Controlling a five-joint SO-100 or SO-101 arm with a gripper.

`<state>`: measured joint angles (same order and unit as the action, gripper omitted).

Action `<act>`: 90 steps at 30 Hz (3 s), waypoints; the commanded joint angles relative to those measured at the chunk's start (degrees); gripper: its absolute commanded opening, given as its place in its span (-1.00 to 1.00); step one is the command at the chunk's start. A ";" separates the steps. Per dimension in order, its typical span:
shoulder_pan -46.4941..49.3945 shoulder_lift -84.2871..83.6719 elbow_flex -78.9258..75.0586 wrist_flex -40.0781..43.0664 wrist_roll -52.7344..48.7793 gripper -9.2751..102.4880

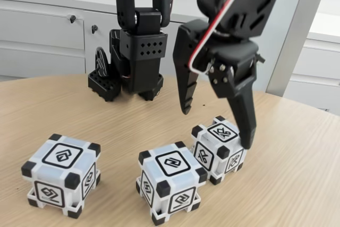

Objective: Stack cubes from left to right.

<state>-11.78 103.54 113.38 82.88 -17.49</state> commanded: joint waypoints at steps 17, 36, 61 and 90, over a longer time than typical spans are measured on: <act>0.70 -6.33 -1.58 -12.04 3.43 -0.26; -0.26 -7.82 -1.58 -12.74 6.77 -0.43; 0.62 -6.06 -2.20 -11.78 7.73 -0.83; 16.44 33.05 -1.93 1.41 4.13 -0.83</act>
<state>0.97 134.65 113.03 83.14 -13.45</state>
